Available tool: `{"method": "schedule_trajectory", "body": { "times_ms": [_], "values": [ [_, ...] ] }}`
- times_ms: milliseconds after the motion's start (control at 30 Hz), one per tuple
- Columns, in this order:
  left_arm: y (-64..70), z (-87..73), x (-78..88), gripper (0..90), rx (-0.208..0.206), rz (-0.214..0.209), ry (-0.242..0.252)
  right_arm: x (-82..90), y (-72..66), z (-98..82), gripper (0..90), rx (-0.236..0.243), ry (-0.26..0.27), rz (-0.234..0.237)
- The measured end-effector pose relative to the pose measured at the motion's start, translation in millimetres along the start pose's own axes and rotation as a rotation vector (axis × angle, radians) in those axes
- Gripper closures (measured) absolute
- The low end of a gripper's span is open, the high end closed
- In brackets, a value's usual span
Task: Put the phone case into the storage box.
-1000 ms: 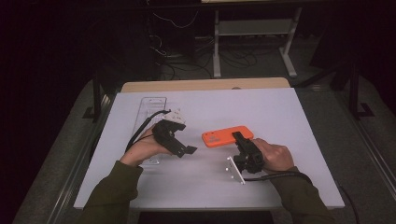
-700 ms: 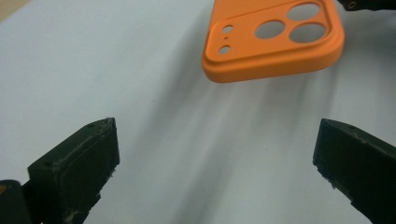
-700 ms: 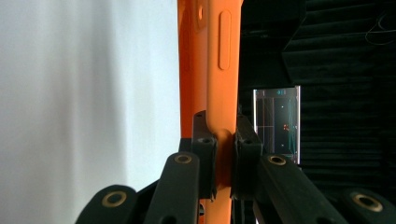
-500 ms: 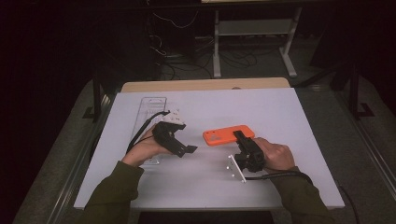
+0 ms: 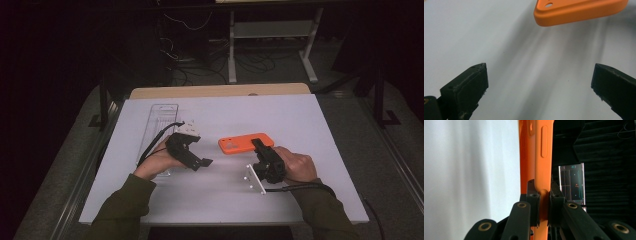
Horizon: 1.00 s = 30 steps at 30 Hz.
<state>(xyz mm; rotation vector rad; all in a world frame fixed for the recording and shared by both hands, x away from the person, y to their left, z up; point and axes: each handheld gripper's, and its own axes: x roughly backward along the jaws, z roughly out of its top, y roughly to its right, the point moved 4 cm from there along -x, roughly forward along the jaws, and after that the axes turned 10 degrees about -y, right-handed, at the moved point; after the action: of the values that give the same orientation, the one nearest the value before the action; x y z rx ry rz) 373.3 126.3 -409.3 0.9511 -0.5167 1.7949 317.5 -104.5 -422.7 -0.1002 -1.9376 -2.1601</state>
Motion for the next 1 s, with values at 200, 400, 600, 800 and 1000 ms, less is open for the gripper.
{"method": "schedule_trajectory", "body": {
  "times_ms": [200, 400, 600, 800, 1000],
  "values": [
    [-0.7, -2.2, -1.5, 0.4, 0.005, -0.008, 0.006, -0.2, 1.3, -0.1, 80.7, -0.023, 0.003, -0.017],
    [-0.3, -2.6, -2.9, 0.4, -0.019, 0.0, -0.003, 0.0, 2.9, -0.9, 80.7, -0.032, 0.005, -0.025],
    [-1.6, -3.5, -2.9, 0.3, -0.004, -0.006, 0.003, 0.1, 3.2, -1.6, 80.7, -0.054, 0.004, -0.02],
    [-1.3, -3.3, -3.3, 0.3, -0.008, -0.005, -0.002, -0.9, 3.7, -4.3, 80.7, -0.087, -0.007, 0.006],
    [-1.7, -3.2, -4.3, 0.3, -0.008, 0.0, -0.002, -1.0, 5.5, -5.9, 80.8, -0.127, -0.017, 0.014]
  ]
}}
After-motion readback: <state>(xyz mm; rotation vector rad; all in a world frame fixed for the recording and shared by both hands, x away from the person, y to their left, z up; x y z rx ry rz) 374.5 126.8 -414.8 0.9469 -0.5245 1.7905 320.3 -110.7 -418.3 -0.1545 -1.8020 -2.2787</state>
